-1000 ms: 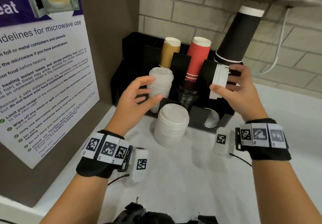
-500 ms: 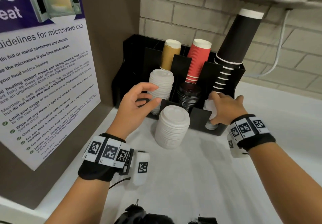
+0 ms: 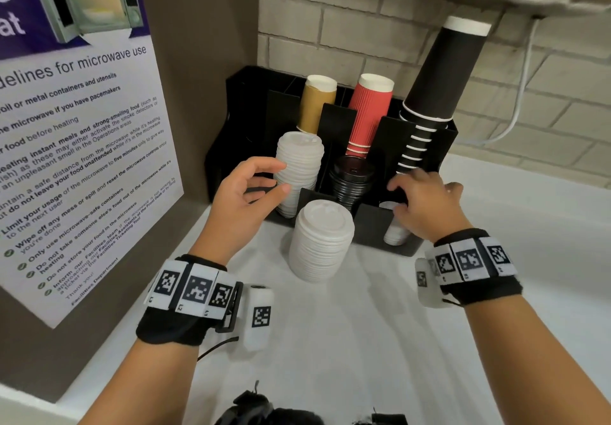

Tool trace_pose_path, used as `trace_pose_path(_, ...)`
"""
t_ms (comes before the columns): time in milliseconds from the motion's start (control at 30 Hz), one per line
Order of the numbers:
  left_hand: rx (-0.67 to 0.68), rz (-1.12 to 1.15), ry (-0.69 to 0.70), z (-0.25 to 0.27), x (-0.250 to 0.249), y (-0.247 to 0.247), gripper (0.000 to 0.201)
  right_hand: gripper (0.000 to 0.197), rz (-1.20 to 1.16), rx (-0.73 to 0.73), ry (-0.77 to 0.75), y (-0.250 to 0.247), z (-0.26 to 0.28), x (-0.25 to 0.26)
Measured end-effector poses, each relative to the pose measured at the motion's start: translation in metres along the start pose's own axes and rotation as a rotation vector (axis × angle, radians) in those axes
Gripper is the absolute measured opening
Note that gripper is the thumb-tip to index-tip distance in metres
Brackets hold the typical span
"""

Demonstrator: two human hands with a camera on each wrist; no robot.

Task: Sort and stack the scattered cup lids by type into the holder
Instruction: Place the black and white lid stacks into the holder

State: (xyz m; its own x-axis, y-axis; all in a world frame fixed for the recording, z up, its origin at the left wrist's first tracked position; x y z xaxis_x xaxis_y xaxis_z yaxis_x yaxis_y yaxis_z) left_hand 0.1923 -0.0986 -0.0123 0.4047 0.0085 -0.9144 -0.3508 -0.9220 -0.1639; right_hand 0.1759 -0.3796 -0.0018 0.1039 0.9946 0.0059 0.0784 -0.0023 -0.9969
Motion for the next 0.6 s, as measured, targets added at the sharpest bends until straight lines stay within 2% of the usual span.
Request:
trace_pose_path(67,0.000,0.003,-0.004,0.000,0.000,0.000,0.027,0.024,-0.362,-0.089,-0.178,-0.013,0.008,0.023)
trace_pose_path(133,0.005,0.003,-0.008,0.000,0.000,0.001,0.027,0.023,-0.556,0.000,-0.308,-0.010,0.015,0.052)
trace_pose_path(200,0.006,0.002,-0.009,0.001,0.001,0.001,0.026,0.037,-0.581,0.136,-0.340,0.003,0.018,0.075)
trace_pose_path(267,0.005,0.002,-0.013,0.002,0.002,0.000,0.026,0.051,-0.554,0.205,-0.335,0.017,0.020,0.088)
trace_pose_path(367,0.003,0.007,-0.015,0.003,0.003,-0.001,0.026,0.061,-0.531,0.206,-0.311,0.030,0.019,0.097)
trace_pose_path(600,0.001,0.004,-0.013,0.003,0.003,-0.002,0.026,0.059,-0.531,0.174,-0.285,0.034,0.013,0.102)
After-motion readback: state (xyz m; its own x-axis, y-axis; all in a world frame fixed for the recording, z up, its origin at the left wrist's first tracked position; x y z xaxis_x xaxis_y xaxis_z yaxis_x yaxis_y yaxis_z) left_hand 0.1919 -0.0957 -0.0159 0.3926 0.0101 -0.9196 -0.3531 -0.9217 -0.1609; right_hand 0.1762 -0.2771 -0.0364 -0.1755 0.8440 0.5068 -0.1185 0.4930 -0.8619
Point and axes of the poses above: each hand's wrist, its own z-axis away from the middle knuckle, its own y-axis out of the palm, x = y × z, the point moved 5 cm from there along -z, towards the middle knuckle, and after that the axes turned 12 degrees about x, right-handed, at the moved point
